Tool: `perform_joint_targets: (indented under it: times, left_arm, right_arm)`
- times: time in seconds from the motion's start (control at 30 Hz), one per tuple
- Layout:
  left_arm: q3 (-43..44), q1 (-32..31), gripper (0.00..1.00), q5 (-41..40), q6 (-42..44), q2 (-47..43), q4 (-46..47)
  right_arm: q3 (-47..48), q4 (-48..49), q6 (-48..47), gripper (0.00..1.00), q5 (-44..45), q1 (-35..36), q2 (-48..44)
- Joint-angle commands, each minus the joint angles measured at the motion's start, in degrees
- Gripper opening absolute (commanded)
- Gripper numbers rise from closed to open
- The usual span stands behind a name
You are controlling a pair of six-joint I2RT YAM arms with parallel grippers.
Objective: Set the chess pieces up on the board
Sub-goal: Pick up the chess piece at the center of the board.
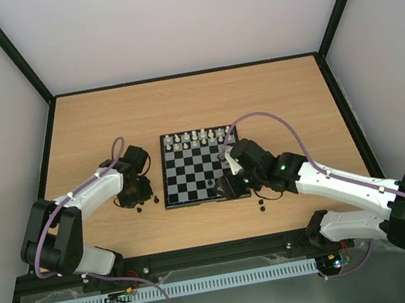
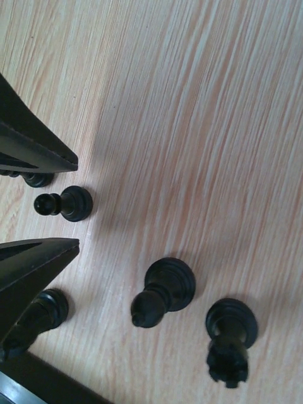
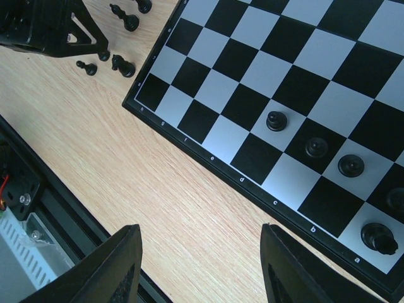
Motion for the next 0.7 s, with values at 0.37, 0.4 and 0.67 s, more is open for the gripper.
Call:
perform_joint_targets:
  times: [0.37,0.4,0.67]
  left_arm:
    - [-0.99,0.06,0.17,0.99,-0.16,-0.89,-1.81]
    - [-0.94,0.06,0.15,0.92,-0.14,-0.76,-1.74]
    - [-0.31,0.01,0.02,0.93,0.15,-0.38,-1.44]
  right_arm:
    - [-0.94,-0.66,-0.40,0.52,0.46,1.19,-1.34]
    - [-0.94,-0.72,-0.43,0.52,0.46,1.18,-1.36]
    - [-1.03,-0.74,-0.38,0.52,0.78,1.58,-1.63]
